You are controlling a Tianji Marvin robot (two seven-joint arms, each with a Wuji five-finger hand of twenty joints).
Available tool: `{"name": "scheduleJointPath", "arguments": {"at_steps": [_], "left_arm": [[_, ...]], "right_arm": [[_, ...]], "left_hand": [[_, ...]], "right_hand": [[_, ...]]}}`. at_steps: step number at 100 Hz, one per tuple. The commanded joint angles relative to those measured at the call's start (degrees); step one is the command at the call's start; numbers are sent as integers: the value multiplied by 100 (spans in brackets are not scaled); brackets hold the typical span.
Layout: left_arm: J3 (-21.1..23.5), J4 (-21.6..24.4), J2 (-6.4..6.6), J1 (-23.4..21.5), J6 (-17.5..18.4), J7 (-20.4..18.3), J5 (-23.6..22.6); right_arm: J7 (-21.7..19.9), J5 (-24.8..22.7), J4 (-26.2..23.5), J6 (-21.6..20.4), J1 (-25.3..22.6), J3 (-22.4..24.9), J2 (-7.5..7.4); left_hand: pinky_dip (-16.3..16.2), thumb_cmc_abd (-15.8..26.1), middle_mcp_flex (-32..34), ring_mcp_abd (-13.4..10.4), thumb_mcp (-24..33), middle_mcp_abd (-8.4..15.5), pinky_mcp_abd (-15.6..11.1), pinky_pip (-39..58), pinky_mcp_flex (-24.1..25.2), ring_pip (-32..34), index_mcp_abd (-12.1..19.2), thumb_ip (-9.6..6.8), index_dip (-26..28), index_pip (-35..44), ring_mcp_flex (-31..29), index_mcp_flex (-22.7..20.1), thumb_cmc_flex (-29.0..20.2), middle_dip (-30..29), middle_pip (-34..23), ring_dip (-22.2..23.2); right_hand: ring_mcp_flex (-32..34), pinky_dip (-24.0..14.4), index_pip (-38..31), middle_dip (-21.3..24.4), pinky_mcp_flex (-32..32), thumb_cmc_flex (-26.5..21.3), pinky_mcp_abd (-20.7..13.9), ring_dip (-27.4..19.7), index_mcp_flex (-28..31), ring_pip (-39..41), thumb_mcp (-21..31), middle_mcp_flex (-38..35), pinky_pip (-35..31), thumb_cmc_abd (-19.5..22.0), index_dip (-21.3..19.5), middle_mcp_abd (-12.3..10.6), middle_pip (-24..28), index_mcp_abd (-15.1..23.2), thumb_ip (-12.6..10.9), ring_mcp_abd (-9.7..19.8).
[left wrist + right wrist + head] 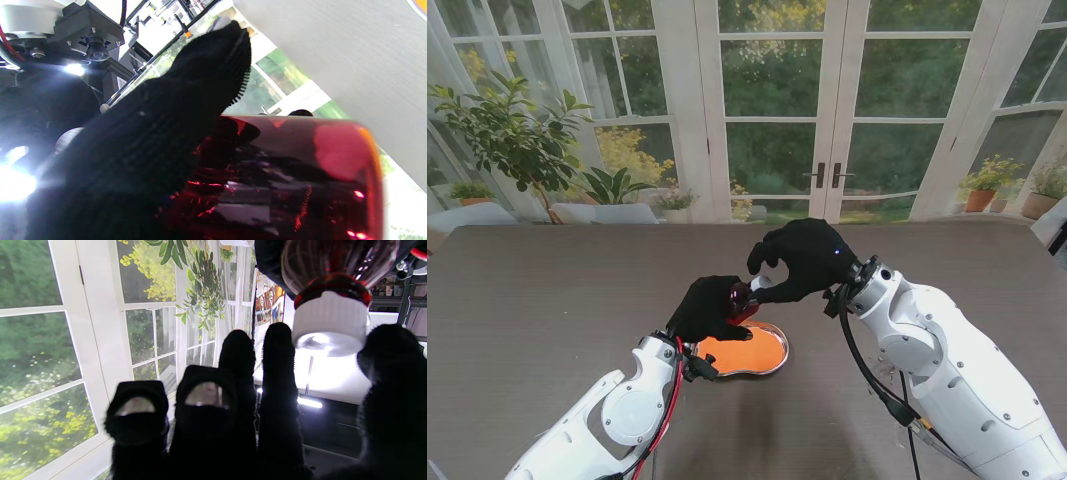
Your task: Collect the cotton balls from the tray into a sample bottle
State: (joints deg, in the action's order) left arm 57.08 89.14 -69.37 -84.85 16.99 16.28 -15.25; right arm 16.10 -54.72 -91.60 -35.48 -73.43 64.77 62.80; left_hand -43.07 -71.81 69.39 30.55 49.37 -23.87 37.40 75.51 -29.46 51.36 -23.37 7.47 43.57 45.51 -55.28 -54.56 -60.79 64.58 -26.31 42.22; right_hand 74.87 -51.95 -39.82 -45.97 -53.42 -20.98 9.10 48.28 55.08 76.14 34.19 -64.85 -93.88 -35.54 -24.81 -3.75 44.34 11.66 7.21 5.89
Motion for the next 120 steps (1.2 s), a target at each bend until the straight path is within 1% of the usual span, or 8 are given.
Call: {"name": "scheduleJointPath", "arguments": {"at_steps": [1,21,59,62,63,65,67,120], "left_arm": [[8,21,-23,-11,-13,-110,12],[0,11,-24,-7,-4,-108,15],[7,6,-24,-11,2,-98,5],[7,6,-25,-10,3,-98,6],[6,5,-25,-10,3,-98,6],[6,4,-25,-9,4,-97,7],[5,2,-25,-8,5,-97,7],[8,-5,-25,-4,19,-94,0]], "right_arm": [[-122,2,-21,-38,-23,9,7],[-351,93,-84,-111,-54,115,-15],[-556,177,-88,-256,-79,214,-40],[-545,168,-84,-258,-78,214,-40],[-542,165,-83,-258,-77,214,-40],[-533,159,-80,-255,-77,212,-39],[-519,151,-76,-252,-76,209,-38],[-59,99,69,-202,26,-27,39]], "left_hand": [[-30,4552,187,429,559,43,-130,180,-6,124,797,61,158,768,-214,-442,-235,130,-25,26],[-29,4552,190,431,559,37,-138,184,-8,126,799,62,156,769,-207,-443,-235,129,-25,28],[-28,4540,194,432,563,34,-128,183,-9,124,797,67,149,766,-215,-447,-230,127,-23,26],[-28,4541,193,425,562,40,-130,183,-10,126,802,68,149,765,-216,-444,-228,127,-23,26],[-28,4542,192,425,561,42,-130,184,-10,126,804,69,149,765,-216,-443,-227,127,-23,26],[-28,4539,196,433,565,33,-131,184,-10,124,801,68,150,767,-217,-448,-231,127,-24,26],[-28,4540,196,436,563,32,-131,184,-10,123,796,69,149,766,-217,-448,-229,126,-23,25],[-28,4543,193,424,567,46,-127,183,-11,127,811,74,149,769,-215,-442,-223,132,-25,28]], "right_hand": [[90,-144,-10,-52,-55,-21,-118,57,-62,126,-160,172,-32,-15,42,-34,55,-35,-169,221],[81,-142,119,-54,77,-48,-179,-7,-471,-44,-75,451,55,-69,90,-48,24,-230,-218,224],[95,-193,20,-33,132,-1131,-236,-6,-577,-198,-321,625,142,-585,180,-48,61,-142,-153,251],[93,-194,-22,-21,123,-77,-235,18,-558,-187,2201,614,142,-2856,220,-47,73,-124,46,244],[93,-195,-31,-21,120,344,-233,24,-551,-180,3286,607,142,-3478,230,-43,77,-126,390,238],[93,-196,-45,-19,106,779,-234,34,-534,-158,4460,588,135,-4079,239,-42,82,-121,696,237],[95,-196,-53,-18,95,885,-233,39,-519,-147,4795,573,130,-4235,242,-43,86,-109,789,240],[96,-163,-198,-21,-237,795,-146,237,71,449,4955,-131,-73,-4087,191,-92,152,118,806,193]]}}
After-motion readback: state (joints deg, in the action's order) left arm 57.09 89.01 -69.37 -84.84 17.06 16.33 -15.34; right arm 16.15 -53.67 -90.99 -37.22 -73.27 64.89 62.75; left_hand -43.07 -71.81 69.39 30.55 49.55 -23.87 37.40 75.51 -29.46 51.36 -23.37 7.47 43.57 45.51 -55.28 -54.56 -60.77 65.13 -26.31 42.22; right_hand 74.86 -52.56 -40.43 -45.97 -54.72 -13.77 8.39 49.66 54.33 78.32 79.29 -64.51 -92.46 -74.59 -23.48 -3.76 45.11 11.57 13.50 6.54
